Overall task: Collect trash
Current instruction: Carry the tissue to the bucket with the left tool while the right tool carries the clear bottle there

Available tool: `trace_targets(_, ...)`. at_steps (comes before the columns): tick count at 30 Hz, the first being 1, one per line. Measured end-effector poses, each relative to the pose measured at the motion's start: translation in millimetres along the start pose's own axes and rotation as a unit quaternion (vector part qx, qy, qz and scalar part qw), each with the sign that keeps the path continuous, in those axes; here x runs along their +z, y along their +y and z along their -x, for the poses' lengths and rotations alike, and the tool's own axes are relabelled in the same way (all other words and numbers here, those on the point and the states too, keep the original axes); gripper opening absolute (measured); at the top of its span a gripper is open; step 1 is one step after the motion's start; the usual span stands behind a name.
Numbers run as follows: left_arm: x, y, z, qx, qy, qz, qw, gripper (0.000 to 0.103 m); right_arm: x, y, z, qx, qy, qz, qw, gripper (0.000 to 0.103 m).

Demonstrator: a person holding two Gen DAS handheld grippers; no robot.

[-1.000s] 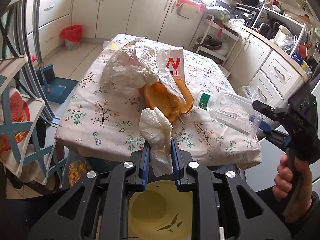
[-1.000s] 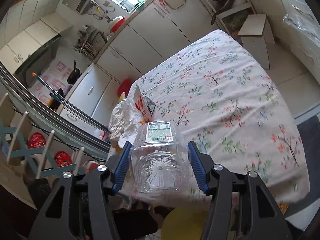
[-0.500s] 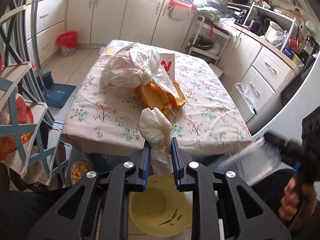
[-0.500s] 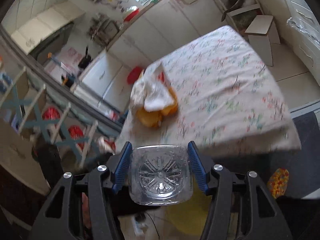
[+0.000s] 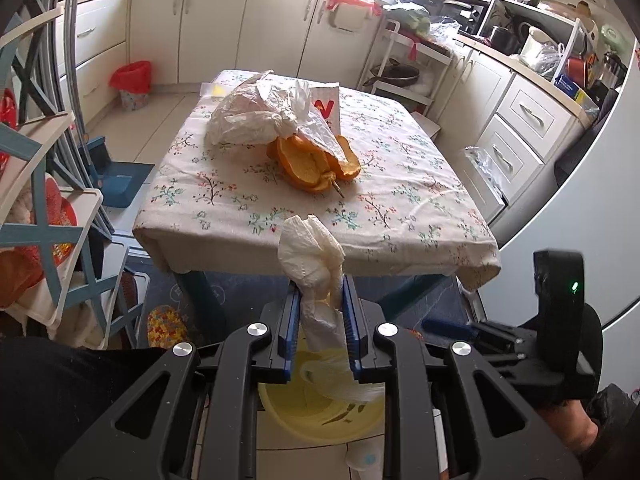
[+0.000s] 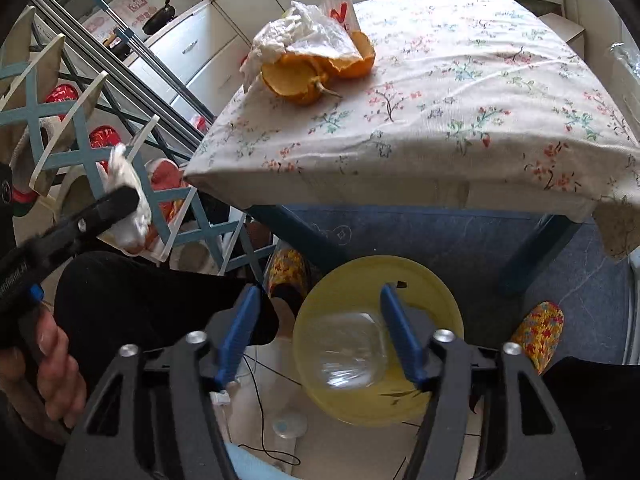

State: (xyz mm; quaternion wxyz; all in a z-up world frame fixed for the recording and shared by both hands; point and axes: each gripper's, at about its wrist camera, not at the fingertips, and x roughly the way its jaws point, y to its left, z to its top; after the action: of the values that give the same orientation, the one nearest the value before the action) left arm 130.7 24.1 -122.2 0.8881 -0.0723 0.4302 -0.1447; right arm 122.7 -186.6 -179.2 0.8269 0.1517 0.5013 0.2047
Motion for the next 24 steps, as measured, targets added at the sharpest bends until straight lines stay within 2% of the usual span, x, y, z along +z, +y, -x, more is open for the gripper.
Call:
trace_targets(7,-23,-11,-10,-0.009,0.036,-0.011,0.9993,0.018,-1,-5,36,-0.025,-0.086,0.0,0.996,0.068)
trace_targets(10,-36,-18,-28,-0.021,0.076,-0.011,0.9969,0.018,-1,-7,51,-0.039,-0.124,-0.003,0.992,0.072)
trace_targets(14,-58,-26,-64,-0.034,0.149,-0.01,0.9882,0.019,-3,-13,65,-0.049,-0.157,-0.011,0.986,0.075)
trace_targets(16,-68,-30,-78,-0.03,0.177,-0.01,0.9837,0.025,-5,-17,67,-0.05,-0.162,-0.018,0.985,0.075)
trace_targets(18,-76,-34,-86,-0.026,0.191,-0.016,0.9811,0.036,-8,-19,69,-0.05,-0.164,-0.021,0.985,0.075)
trace_targets(21,-81,-42,-84,-0.006,0.189,-0.033,0.9815,0.052,-11,-21,72,-0.051,-0.17,-0.025,0.984,0.075)
trace_targets(24,-82,-45,-76,0.012,0.174,-0.043,0.9838,0.057,-14,-22,76,-0.053,-0.175,-0.026,0.983,0.075)
